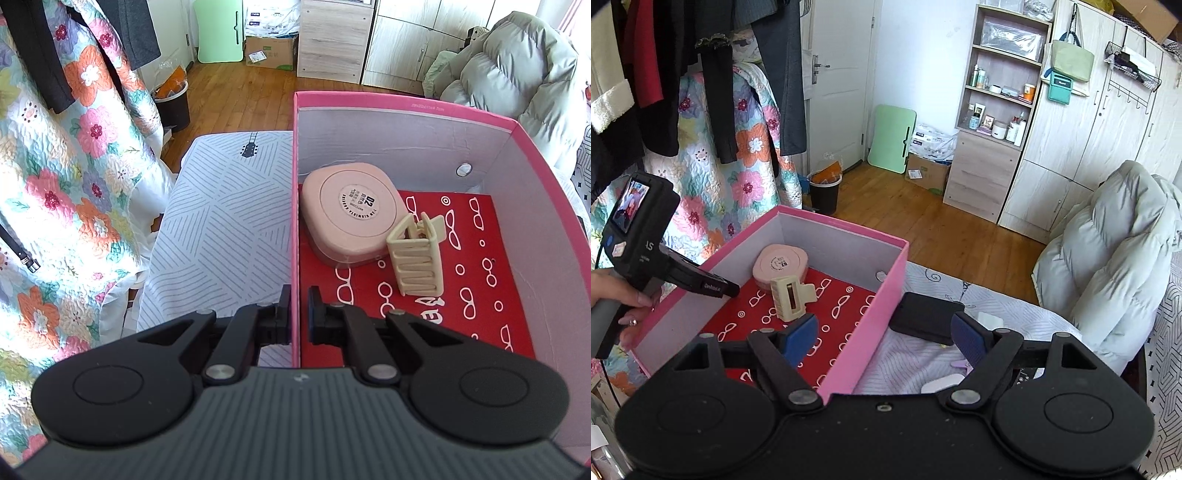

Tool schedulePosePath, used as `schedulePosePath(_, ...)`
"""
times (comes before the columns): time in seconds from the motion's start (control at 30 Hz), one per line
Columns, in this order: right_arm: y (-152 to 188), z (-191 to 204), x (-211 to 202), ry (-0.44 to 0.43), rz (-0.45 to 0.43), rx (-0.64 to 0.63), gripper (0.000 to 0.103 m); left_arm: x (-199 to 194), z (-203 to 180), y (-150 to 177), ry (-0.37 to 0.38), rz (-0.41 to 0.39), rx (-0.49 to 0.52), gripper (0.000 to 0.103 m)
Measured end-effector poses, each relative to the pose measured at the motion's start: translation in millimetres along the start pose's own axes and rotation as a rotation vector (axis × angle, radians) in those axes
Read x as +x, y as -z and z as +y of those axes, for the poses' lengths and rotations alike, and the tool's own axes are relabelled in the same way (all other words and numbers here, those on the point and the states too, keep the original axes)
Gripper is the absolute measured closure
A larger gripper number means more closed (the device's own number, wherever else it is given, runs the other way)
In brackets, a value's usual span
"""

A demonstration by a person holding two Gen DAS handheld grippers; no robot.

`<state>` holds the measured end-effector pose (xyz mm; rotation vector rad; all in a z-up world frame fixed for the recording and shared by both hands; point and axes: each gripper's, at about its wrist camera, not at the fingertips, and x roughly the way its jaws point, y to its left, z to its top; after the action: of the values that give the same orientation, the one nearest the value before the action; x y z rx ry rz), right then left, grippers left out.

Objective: Organize rigid objects
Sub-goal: 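Grasp the white pocket Wi-Fi router with the right tool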

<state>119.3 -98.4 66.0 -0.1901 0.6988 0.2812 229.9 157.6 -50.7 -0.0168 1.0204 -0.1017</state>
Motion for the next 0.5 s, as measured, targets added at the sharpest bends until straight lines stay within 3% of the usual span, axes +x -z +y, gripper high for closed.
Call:
schedulePosePath(0.17, 36.0, -44.5, 2.8, 0.000, -0.042, 0.219, 0.019, 0.2, 2.1, -0.4, 0.002, 0.000, -0.001, 0.098)
schedulePosePath(0.23, 49.4, -60.9, 11.2, -0.001, -0.022, 0.277, 0.019, 0.0, 2.4, -0.9, 0.004, 0.000, -0.008, 0.098)
schedulePosePath(0.37, 76.9, -74.6, 37.0, 0.023, 0.075, 0.250, 0.018, 0.6, 3.7, -1.3, 0.006, 0.000, -0.008, 0.098)
schedulePosePath(0.5, 97.6, -77.7, 53.9, -0.023, 0.074, 0.188, 0.019, 0.8, 3.9, -1.4, 0.002, 0.001, -0.003, 0.098)
